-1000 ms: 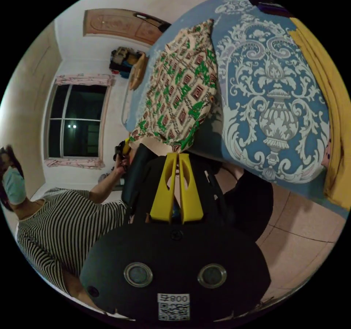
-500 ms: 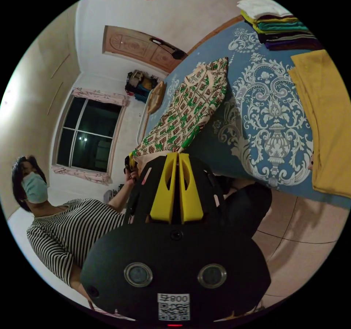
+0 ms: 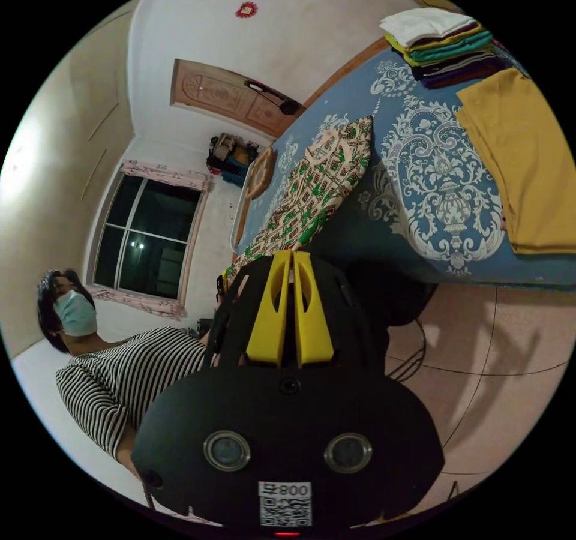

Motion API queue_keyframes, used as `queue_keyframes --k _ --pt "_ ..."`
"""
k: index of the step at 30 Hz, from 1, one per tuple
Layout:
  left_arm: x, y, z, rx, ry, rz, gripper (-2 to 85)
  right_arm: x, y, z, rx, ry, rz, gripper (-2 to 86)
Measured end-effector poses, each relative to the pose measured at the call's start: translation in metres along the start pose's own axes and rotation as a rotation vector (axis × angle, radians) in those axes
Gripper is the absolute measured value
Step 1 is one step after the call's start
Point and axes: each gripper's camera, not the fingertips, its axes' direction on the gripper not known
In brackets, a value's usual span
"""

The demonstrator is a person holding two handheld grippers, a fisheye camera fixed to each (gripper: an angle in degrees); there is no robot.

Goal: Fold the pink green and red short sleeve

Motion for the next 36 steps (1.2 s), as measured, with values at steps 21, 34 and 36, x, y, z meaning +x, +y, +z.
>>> queue_keyframes --k 21,34,36 --pt "-0.066 -0.101 0.063 -0.017 -0.072 -0.107 2.8 0.026 -0.084 0.013 0.001 -0.091 0.043 0.4" --pt "-0.175 -0.307 0.123 0.026 -0.179 -0.065 2.8 0.043 -0.283 0.086 -0.036 -0.079 0.003 0.3" --pt "-0.196 -0.341 0.134 0.020 -0.202 -0.057 2.8 0.045 -0.316 0.098 -0.040 -0.065 0.000 0.3"
